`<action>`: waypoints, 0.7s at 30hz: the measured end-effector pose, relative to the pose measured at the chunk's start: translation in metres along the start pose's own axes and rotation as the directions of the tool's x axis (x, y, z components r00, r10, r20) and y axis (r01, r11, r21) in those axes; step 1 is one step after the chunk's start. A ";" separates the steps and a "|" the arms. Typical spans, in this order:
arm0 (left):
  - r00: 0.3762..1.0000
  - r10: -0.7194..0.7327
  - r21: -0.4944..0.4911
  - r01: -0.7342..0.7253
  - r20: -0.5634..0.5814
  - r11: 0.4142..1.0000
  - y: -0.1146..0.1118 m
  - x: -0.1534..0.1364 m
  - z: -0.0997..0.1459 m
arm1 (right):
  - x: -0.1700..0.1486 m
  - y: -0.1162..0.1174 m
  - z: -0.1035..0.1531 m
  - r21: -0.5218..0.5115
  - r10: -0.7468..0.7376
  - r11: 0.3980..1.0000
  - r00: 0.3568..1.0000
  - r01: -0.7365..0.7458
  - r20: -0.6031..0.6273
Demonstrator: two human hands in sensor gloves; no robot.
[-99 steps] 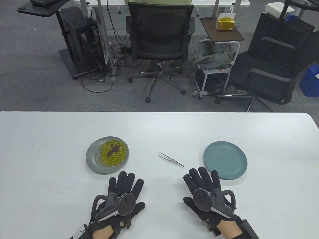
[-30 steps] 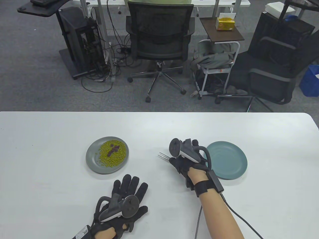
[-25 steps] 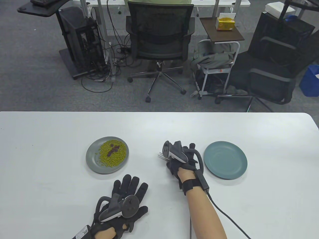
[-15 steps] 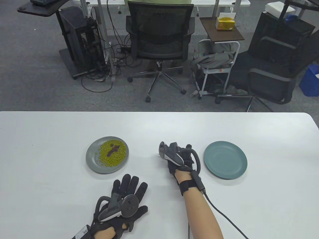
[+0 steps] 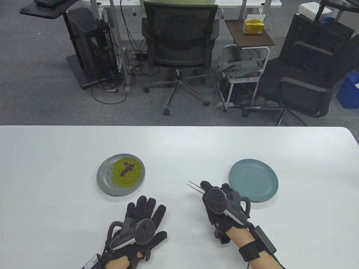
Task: Pick cranberries with tweezers into plate
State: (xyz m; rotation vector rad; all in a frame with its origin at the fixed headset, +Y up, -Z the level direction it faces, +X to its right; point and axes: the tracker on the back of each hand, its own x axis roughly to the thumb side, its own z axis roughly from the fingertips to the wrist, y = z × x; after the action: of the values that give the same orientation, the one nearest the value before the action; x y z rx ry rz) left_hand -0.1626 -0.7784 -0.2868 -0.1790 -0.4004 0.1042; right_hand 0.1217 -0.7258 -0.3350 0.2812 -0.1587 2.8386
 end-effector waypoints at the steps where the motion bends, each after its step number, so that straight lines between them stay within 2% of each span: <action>1: 1.000 -0.002 0.001 0.002 0.000 1.000 0.000 0.000 0.000 | -0.003 0.001 0.008 -0.004 0.001 1.000 1.000 -0.001 0.015; 4: 1.000 -0.007 0.002 0.007 -0.002 1.000 0.000 0.000 0.000 | -0.009 0.005 0.022 -0.036 0.048 0.998 0.998 -0.047 0.037; 6: 1.000 -0.013 -0.007 0.013 -0.010 1.000 -0.003 0.000 0.000 | -0.010 0.008 0.026 -0.022 0.059 0.998 0.997 -0.058 0.044; 18: 0.999 -0.042 -0.041 0.040 -0.026 0.998 -0.007 0.002 -0.002 | -0.009 0.009 0.031 -0.014 0.064 0.998 0.994 -0.063 0.088; 21: 0.999 -0.016 -0.092 0.012 -0.045 0.996 -0.007 0.001 -0.001 | -0.010 0.006 0.033 -0.024 0.080 0.997 0.992 -0.078 0.098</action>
State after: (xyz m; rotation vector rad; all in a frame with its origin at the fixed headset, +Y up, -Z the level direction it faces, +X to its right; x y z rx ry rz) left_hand -0.1603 -0.7850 -0.2860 -0.2686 -0.3610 0.0674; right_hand 0.1347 -0.7383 -0.3057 0.4208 -0.2232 2.9009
